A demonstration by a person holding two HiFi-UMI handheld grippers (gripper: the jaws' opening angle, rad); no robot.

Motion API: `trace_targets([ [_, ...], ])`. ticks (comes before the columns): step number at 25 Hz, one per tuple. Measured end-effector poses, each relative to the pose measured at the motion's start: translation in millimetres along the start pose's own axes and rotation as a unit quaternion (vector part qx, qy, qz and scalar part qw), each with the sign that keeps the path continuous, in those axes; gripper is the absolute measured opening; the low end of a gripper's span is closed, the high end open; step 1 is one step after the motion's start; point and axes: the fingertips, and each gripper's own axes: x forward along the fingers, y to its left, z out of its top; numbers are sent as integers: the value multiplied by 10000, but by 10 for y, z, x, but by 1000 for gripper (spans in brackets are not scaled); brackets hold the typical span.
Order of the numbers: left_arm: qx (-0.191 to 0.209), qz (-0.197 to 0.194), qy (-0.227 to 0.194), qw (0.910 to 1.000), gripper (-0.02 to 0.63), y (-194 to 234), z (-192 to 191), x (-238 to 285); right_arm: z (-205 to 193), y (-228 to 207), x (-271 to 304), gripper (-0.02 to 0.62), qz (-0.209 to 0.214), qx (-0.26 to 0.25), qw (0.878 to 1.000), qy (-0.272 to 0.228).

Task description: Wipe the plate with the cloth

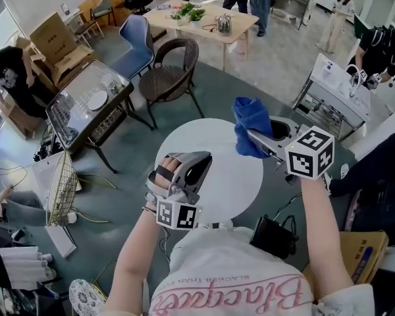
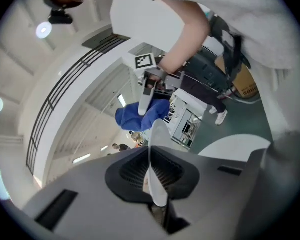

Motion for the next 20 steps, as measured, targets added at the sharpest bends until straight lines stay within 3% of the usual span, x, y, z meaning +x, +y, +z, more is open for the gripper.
trace_targets([
  [5, -1482, -122, 277, 9885, 21, -35, -183, 72, 174, 15, -165, 161, -286, -141, 9977, -597],
  [10, -2934, -131, 582, 9541, 20, -102, -454, 58, 178, 119, -211, 161, -428, -251, 9952, -845],
  [13, -3790, 30, 644, 9231, 18, -31, -553, 39, 126, 118, -197, 161, -501, -97, 9942, -950],
  [20, -5505, 386, 322, 8333, 18, 206, -588, -10, -114, 165, -112, 161, -622, 3, 9944, -854],
])
